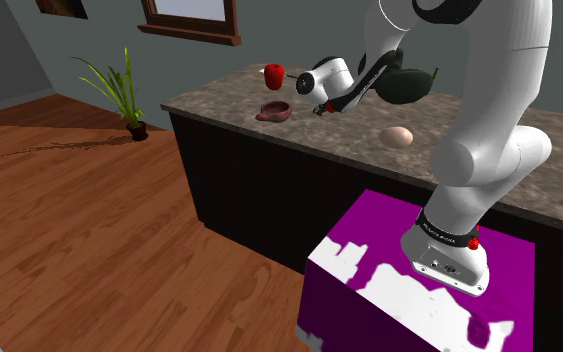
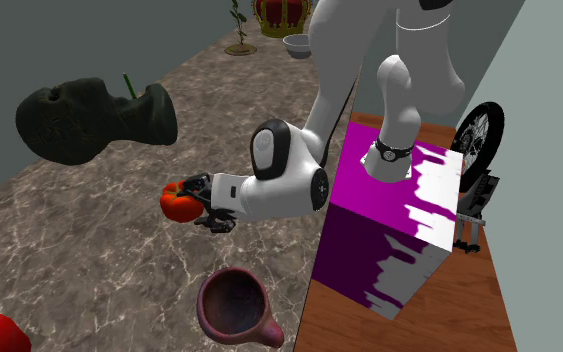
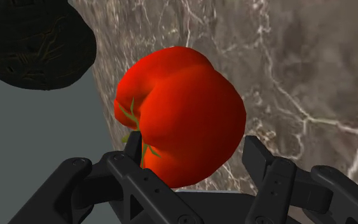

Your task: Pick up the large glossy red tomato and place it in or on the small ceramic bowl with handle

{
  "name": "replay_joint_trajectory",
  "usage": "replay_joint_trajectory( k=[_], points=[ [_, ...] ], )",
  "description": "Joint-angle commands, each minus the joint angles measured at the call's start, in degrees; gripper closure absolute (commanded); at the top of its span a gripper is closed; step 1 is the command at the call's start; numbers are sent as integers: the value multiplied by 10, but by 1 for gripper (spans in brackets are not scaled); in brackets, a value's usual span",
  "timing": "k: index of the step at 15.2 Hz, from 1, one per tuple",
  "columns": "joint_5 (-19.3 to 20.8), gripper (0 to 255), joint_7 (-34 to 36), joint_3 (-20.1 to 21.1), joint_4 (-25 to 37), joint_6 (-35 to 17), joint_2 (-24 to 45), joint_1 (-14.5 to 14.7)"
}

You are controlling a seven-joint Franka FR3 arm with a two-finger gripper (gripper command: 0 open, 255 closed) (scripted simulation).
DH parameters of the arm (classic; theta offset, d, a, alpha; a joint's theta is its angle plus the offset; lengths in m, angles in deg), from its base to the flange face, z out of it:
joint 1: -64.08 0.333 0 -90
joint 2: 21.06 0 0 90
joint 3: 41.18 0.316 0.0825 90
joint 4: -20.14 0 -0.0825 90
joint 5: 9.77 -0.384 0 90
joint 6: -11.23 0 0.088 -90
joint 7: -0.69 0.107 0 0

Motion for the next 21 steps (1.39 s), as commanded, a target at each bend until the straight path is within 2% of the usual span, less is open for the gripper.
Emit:
replay_joint_trajectory(
  k=[1, 5, 21],
  points=[
    [0, 255, 0, 0, 0, 0, 0, 0],
    [0, 255, 0, 0, 0, 0, 0, 0],
    [-79, 255, -104, 11, -6, -9, -88, -13]
  ],
)
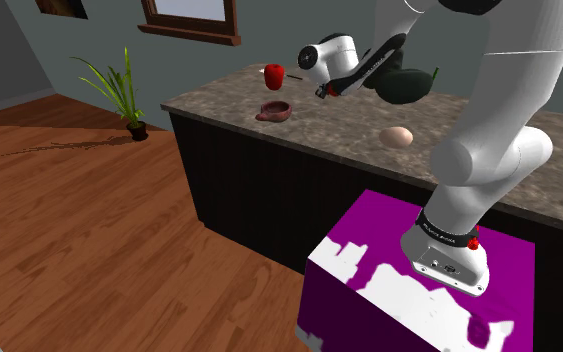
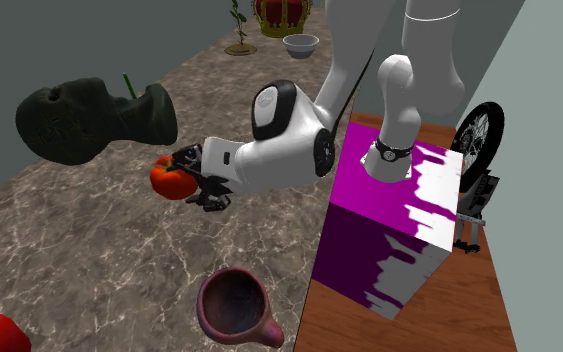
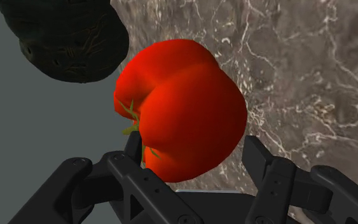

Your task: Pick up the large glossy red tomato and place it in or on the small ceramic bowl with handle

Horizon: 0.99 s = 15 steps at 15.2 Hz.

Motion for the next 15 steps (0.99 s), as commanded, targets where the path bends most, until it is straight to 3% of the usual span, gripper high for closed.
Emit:
replay_joint_trajectory(
  k=[1, 13, 15],
  points=[
    [-12, 255, -14, 2, 1, 1, -10, -1],
    [-74, 255, -97, 8, 14, 3, -62, -7],
    [-87, 255, -94, 22, 23, 31, -56, 11]
  ],
)
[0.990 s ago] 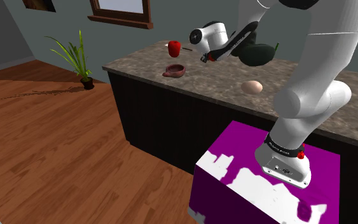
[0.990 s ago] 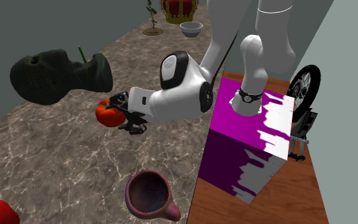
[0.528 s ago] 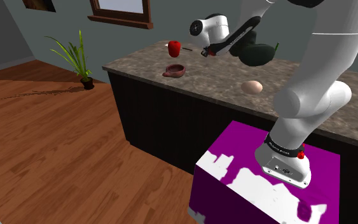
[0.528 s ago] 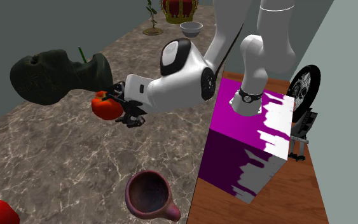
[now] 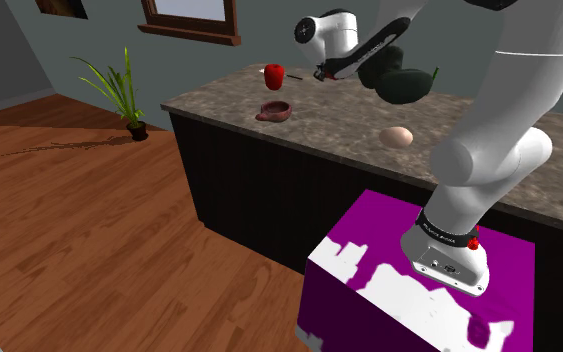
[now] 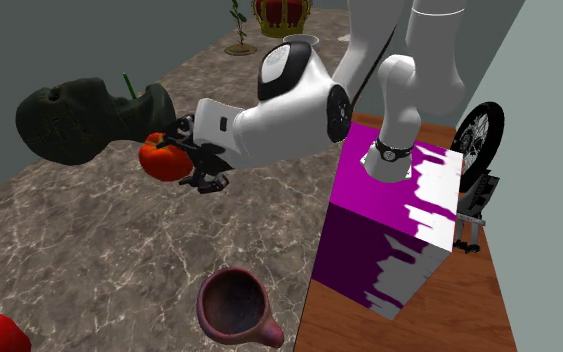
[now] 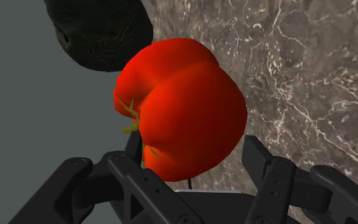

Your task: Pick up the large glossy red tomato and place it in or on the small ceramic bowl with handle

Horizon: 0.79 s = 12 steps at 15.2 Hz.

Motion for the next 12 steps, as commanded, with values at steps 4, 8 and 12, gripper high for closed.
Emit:
replay_joint_trajectory(
  k=[4, 8, 12],
  points=[
    [-28, 255, 7, 34, 28, 69, 19, 43],
    [-46, 255, 13, 59, 68, 128, 48, 80],
    [-58, 255, 16, 80, 120, 189, 86, 121]
  ],
)
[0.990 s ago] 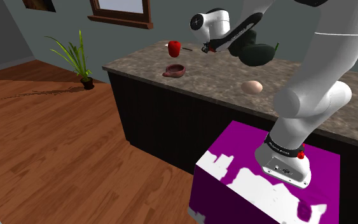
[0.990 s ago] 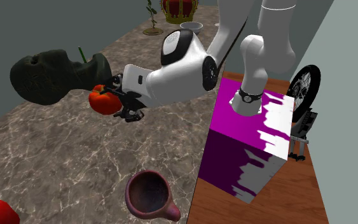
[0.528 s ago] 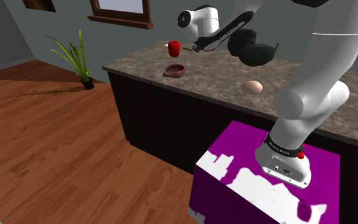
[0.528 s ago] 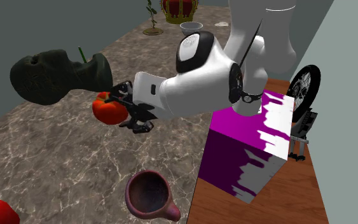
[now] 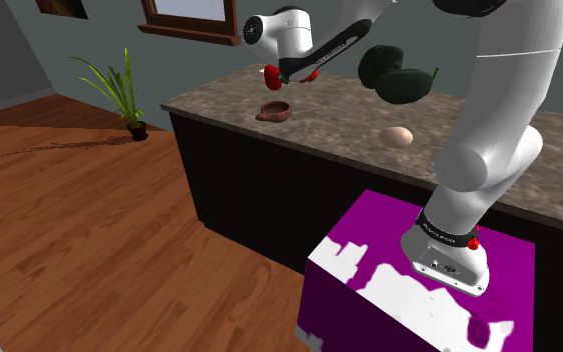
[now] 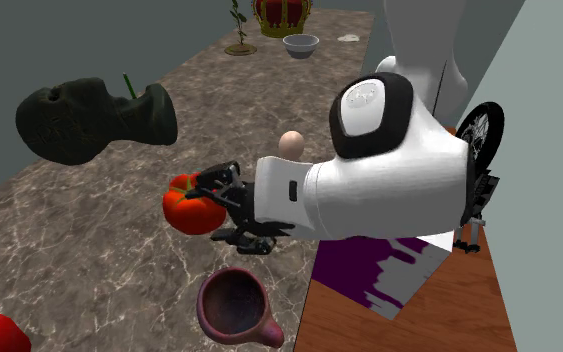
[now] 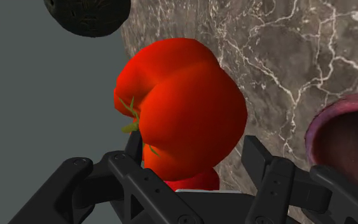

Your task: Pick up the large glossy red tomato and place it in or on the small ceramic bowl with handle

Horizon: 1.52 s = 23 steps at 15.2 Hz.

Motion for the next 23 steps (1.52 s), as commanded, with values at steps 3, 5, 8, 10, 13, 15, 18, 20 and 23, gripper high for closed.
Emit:
replay_joint_trajectory(
  k=[3, 5, 8, 10, 13, 15, 18, 20, 23],
  points=[
    [-6, 255, 3, 17, 59, 59, 44, 42],
    [-7, 255, 3, 24, 95, 90, 70, 65],
    [-6, 255, -1, 32, 154, 132, 110, 101],
    [-2, 255, 9, 30, 148, 128, 116, 101],
    [3, 255, 24, 28, 141, 122, 125, 102],
    [7, 255, 34, 26, 136, 119, 131, 103],
    [13, 255, 48, 24, 131, 113, 141, 104],
    [17, 255, 58, 22, 127, 110, 149, 105],
    [23, 255, 72, 19, 123, 105, 161, 106]
  ],
)
